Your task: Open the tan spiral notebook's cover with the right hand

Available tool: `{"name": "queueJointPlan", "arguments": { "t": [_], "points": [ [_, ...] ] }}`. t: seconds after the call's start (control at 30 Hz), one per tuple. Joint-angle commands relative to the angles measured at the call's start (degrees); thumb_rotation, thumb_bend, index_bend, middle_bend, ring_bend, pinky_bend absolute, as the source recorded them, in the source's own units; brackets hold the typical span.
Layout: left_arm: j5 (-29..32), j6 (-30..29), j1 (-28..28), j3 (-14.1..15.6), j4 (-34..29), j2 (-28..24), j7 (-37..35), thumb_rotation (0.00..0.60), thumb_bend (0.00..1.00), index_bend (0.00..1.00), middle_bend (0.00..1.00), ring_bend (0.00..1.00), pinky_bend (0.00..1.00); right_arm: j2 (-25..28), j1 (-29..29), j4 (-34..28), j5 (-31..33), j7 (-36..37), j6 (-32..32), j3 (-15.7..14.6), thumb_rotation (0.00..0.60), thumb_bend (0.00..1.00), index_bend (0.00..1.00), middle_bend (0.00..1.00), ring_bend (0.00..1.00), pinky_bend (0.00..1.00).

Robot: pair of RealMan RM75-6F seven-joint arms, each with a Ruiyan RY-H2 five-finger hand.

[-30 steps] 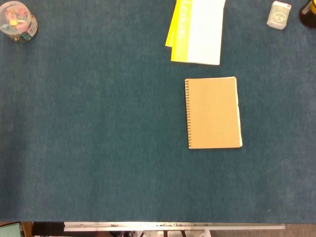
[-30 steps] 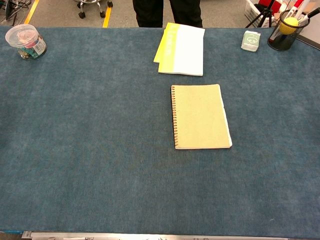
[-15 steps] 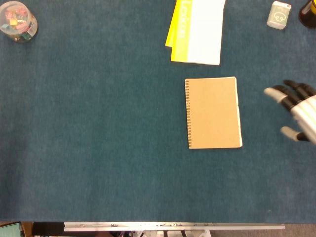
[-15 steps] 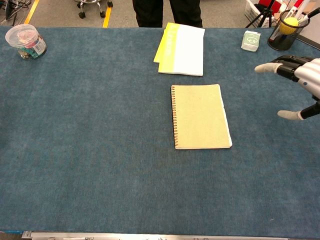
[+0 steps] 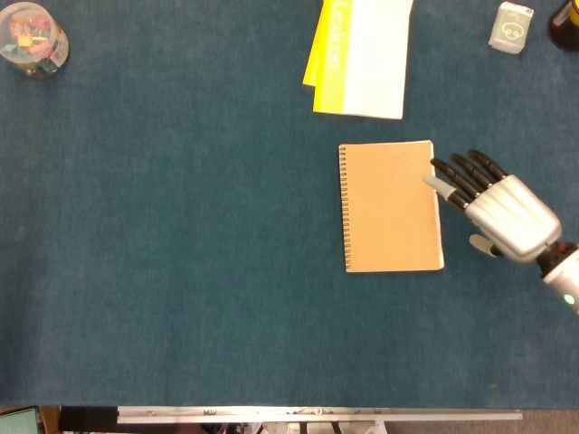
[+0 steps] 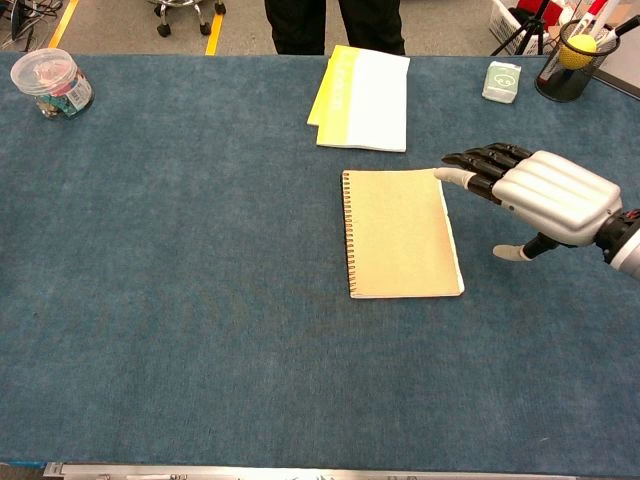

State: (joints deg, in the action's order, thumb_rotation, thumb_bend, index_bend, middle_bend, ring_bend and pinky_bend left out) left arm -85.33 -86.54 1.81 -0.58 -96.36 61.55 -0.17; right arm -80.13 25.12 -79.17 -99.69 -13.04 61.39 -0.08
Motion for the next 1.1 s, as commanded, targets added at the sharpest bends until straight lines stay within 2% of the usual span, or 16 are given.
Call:
{"name": "queueJointPlan", "arguments": {
  "t": [0.03, 0.43, 1.1],
  "points": [
    [0.1, -0.1, -0.1, 0.0, 0.0, -0.1, -0.3, 0.600, 0.51, 0.27, 0.25, 0.15, 0.17, -2.3, 1.4, 3.1, 0.7, 0.0, -0.9, 0.3, 0.600, 0.14, 0.00, 0.02, 0.00, 0.09],
    [0.3, 0.1, -0.4, -0.1, 0.7, -0.4, -1.6, 0.600, 0.51, 0.27, 0.25, 0.15, 0.17, -9.3, 4.9, 11.8, 3.1, 1.2, -3.2, 1.0, 0.600, 0.14, 0.00, 0.02, 0.00, 0.09],
    [0.7, -0.2, -0.8, -0.4, 1.8, -0.4, -2.2, 0.600, 0.51, 0.27, 0.25, 0.15, 0.17, -13.2, 7.6, 16.1, 5.8, 1.7, -4.4, 0.3, 0.600, 0.16, 0.00, 0.02, 0.00, 0.09]
  ]
}}
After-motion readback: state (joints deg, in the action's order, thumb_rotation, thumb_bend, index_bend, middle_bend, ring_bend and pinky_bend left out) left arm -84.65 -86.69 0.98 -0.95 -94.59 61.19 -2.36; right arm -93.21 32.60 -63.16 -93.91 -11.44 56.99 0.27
